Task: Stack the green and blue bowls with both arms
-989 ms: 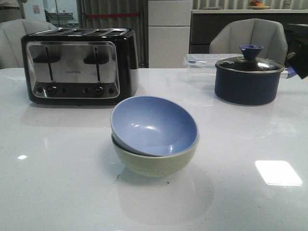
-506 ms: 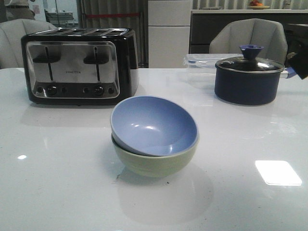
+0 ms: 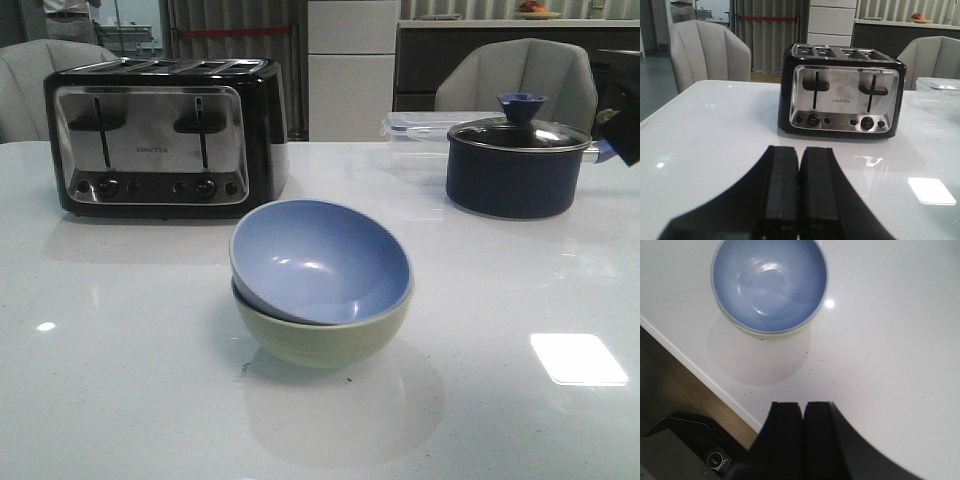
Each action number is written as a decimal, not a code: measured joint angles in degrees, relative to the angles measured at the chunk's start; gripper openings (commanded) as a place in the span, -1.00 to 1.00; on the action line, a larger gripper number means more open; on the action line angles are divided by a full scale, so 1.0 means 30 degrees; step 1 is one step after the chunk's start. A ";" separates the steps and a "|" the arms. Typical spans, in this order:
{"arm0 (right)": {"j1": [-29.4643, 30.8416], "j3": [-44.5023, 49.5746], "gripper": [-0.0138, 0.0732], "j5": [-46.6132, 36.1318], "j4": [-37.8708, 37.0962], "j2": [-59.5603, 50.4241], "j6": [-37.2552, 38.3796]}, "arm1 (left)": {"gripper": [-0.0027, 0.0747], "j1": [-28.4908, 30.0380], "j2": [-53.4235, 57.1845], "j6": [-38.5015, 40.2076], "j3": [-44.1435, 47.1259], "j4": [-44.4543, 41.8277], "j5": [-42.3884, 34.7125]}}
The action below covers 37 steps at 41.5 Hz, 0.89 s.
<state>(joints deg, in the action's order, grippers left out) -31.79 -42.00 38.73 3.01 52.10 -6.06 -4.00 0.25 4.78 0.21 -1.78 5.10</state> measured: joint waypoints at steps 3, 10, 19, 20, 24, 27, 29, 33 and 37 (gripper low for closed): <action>0.0000 0.0000 -0.55 0.0000 0.0000 0.0000 0.0000 | -0.67 0.0000 0.0000 0.0000 0.0000 0.0000 0.0000; 0.0000 0.0000 -0.55 0.0000 0.0000 0.0000 0.0000 | -0.67 0.0000 0.0000 -0.0606 0.0000 0.0154 -0.0077; 0.0000 0.0000 -0.55 0.0000 0.0000 0.0000 0.0000 | -0.67 0.0000 0.0000 -0.2357 0.0000 0.1203 -0.0962; 0.0000 0.0000 -0.55 0.0000 0.0000 0.0000 0.0000 | -0.67 0.0000 0.0000 -0.2405 0.0000 0.1239 -0.0964; 0.0000 0.0000 -0.55 0.0000 0.0000 0.0000 0.0000 | -0.67 0.0000 0.0000 -0.2488 0.0000 0.1280 -0.0964; 0.0000 0.0000 -0.55 0.0000 0.0000 0.0000 0.0000 | -0.67 0.0000 0.0000 -0.2488 0.0000 0.1280 -0.0964; 0.0000 0.0000 -0.55 0.0000 0.0000 0.0000 0.0000 | -0.67 0.0000 0.0000 -0.2488 0.0000 0.1315 -0.0964; 0.0000 0.0000 -0.55 0.0000 0.0000 0.0000 0.0000 | -0.67 0.0000 0.0000 -0.2488 0.0000 0.1309 -0.0964; 0.0000 0.0000 -0.55 0.0000 0.0000 0.0000 0.0000 | -0.67 0.0000 0.0000 -0.2488 0.0000 0.1309 -0.0964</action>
<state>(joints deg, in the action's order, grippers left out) -31.79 -42.00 38.73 3.01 52.10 -6.06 -4.00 0.25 -2.69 0.21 2.15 2.20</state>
